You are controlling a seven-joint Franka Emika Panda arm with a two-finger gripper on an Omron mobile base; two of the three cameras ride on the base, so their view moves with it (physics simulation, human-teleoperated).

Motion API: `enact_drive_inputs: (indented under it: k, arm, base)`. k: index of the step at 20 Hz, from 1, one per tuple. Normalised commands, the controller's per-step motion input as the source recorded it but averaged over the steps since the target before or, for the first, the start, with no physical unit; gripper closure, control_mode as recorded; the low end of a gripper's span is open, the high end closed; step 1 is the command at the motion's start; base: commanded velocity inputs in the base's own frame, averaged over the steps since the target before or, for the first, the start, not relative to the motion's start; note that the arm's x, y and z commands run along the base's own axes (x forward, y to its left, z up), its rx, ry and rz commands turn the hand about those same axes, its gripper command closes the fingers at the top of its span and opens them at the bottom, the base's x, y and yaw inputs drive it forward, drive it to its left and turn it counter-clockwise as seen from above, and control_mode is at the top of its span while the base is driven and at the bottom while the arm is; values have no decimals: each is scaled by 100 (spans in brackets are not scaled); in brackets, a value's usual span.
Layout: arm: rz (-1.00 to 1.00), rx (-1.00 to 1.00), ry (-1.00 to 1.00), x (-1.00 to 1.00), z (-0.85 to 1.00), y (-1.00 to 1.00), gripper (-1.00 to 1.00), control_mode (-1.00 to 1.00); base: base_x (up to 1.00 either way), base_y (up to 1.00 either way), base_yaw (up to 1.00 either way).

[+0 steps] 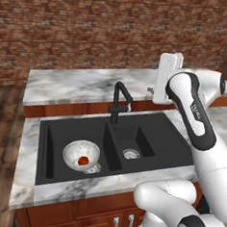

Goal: Pick the tomato from the cabinet and place it in the bowl. Then pick the bowl and place it in the sink. Then turn on the sink facuet.

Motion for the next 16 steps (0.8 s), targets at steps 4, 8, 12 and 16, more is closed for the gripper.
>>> enact_drive_inputs:
  k: [4, 8, 12, 16]
  arm:
    - [-15, 20, 2, 0, 0, -73, -100, -100]
    - [-14, 20, 4, 1, -2, -61, -100, -100]
    - [-9, 18, 11, 0, -27, -43, -100, -100]
    - [-7, 16, 19, 0, -43, -38, -100, -100]
  base:
    - [0, 0, 0]
    - [0, 0, 0]
    - [0, 0, 0]
    - [0, 0, 0]
